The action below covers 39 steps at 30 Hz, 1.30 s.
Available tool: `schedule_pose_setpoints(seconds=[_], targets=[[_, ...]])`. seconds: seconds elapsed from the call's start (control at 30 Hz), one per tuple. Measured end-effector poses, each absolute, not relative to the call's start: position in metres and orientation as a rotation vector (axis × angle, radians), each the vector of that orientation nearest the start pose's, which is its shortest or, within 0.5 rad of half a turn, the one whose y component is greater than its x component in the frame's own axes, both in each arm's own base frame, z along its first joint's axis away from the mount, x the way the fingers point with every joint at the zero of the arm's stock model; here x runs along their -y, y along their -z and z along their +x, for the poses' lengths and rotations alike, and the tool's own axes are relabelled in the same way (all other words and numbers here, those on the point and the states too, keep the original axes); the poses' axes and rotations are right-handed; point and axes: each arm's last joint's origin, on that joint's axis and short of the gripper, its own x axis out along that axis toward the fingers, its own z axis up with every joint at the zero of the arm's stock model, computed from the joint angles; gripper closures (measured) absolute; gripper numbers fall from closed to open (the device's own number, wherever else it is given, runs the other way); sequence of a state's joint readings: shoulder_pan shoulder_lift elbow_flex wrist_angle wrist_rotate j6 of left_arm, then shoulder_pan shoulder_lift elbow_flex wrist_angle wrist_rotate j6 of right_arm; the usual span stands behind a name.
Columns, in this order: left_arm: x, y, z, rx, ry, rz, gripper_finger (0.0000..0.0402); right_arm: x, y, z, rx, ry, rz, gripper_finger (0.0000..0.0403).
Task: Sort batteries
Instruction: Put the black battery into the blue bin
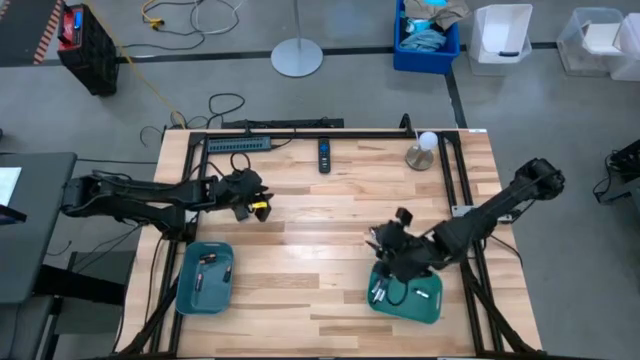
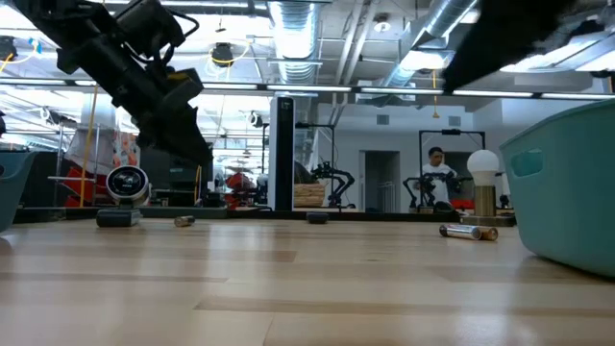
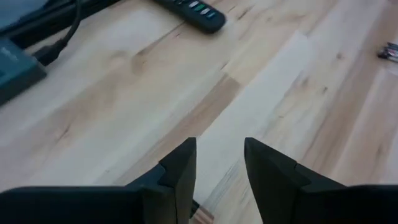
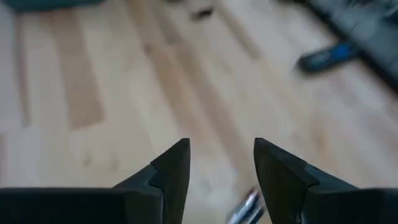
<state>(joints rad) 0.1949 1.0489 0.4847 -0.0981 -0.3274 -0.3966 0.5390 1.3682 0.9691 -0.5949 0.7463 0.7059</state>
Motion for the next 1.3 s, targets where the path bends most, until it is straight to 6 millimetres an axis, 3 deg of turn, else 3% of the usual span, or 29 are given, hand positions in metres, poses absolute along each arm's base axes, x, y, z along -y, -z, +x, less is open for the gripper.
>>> schedule_pose_setpoints(seconds=[0.37,0.57,0.9,1.3], targets=[[-0.048,-0.184,0.195,-0.634,-0.656,-0.389,0.0246,-0.071,-0.257,0.267,-0.595,0.568,-0.041,0.0212],[-0.049,-0.189,0.226,-0.741,-0.559,-0.297,0.0246,-0.053,-0.262,0.276,-0.555,0.605,-0.058,0.0212],[-0.06,-0.188,0.267,-1.013,-0.662,-0.256,0.0246,-0.052,-0.258,0.278,-0.577,0.607,-0.071,0.0212],[-0.062,-0.176,0.273,-1.203,-0.832,-0.326,0.0245,-0.045,-0.238,0.272,-0.638,0.626,-0.106,0.0212]])
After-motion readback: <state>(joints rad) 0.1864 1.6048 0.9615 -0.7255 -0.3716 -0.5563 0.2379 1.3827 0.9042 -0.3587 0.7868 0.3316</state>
